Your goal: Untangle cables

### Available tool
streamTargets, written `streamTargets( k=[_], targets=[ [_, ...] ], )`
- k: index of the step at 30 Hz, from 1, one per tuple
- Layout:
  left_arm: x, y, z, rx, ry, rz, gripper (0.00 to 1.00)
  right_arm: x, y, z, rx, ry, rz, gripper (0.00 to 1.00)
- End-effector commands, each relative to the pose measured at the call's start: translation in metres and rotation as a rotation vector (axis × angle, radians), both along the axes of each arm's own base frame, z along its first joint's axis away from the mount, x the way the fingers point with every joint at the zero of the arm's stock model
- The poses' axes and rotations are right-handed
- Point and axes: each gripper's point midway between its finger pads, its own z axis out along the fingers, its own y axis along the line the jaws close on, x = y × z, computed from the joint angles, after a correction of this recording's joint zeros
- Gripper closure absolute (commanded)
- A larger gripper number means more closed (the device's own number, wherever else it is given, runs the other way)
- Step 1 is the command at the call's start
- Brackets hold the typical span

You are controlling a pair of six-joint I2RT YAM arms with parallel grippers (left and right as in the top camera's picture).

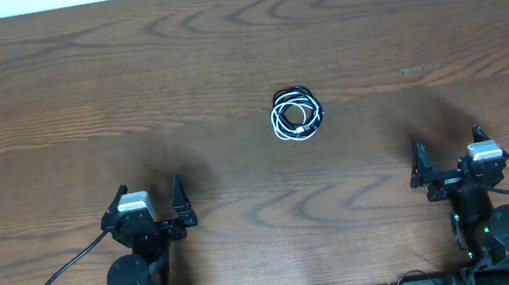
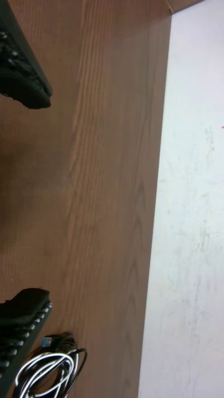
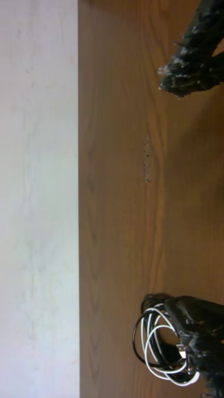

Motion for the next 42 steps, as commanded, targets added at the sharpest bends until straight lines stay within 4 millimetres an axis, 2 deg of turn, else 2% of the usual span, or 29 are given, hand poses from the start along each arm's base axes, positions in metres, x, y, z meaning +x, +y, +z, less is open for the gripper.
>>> streamTargets(
  k=[1, 21, 25, 29, 31, 34, 39, 42],
  targets=[
    [-0.002, 0.0, -0.017, 0.005, 0.055, 0.001, 0.02, 0.0, 0.0, -0.001, 0.001, 0.002, -0.004, 0.01],
    [-0.001, -0.002, -0.017, -0.002, 0.053, -0.015, 0.02, 0.0, 0.0, -0.001, 0.001, 0.002, -0.004, 0.01],
    [-0.002, -0.007, -0.016, -0.09, 0.055, -0.03, 0.02, 0.0, 0.0, -0.001, 0.001, 0.002, -0.004, 0.01],
    [-0.001, -0.012, -0.01, -0.331, 0.046, -0.021, 0.02, 0.0, 0.0, -0.001, 0.001, 0.002, -0.004, 0.01],
    [-0.001, -0.026, 0.007, -0.406, 0.002, -0.103, 0.02, 0.0, 0.0, -0.001, 0.001, 0.002, -0.004, 0.01],
    [-0.004, -0.045, 0.041, -0.403, -0.111, -0.239, 0.02, 0.0, 0.0, -0.001, 0.001, 0.002, -0.004, 0.01],
    [-0.013, -0.048, 0.095, -0.425, -0.239, -0.285, 0.02, 0.0, 0.0, -0.001, 0.001, 0.002, -0.004, 0.01],
    [-0.024, -0.048, 0.134, -0.412, -0.318, -0.302, 0.02, 0.0, 0.0, -0.001, 0.001, 0.002, -0.004, 0.01]
  ],
)
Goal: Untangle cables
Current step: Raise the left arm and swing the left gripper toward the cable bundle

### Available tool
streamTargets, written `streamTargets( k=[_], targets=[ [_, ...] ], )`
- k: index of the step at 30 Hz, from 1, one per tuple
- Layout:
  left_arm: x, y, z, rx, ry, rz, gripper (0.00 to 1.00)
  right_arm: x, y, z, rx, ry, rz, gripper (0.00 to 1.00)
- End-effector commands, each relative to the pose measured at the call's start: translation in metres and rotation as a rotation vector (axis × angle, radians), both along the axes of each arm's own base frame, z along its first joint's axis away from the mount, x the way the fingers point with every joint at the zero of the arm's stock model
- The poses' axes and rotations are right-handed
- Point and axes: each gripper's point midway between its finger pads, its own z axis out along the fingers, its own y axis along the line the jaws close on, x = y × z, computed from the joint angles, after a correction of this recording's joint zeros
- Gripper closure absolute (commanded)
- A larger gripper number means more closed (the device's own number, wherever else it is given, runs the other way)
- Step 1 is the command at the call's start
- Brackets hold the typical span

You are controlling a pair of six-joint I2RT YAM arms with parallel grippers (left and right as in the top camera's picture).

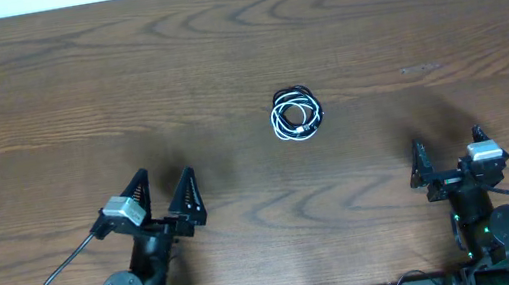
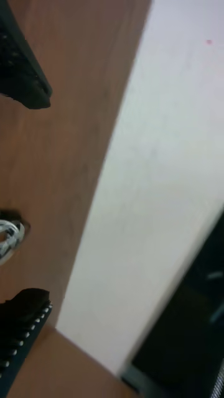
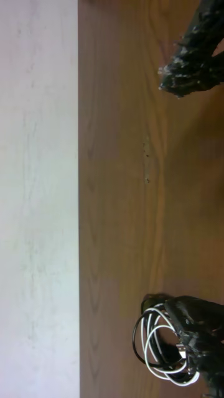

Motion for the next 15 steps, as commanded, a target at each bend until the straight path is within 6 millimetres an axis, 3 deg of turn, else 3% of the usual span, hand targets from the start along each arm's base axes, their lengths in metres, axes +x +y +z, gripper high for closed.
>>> streamTargets(
  k=[1, 5, 15],
  targets=[
    [-0.02, -0.006, 0.068, -0.02, -0.139, -0.041, 0.02, 0.0, 0.0, -0.001, 0.001, 0.002, -0.004, 0.01],
    [-0.032, -0.006, 0.11, -0.008, -0.126, -0.039, 0.02, 0.0, 0.0, -0.001, 0.001, 0.002, -0.004, 0.01],
    [-0.04, -0.006, 0.161, 0.181, 0.256, -0.041, 0.02, 0.0, 0.0, -0.001, 0.001, 0.002, -0.004, 0.01]
  ],
)
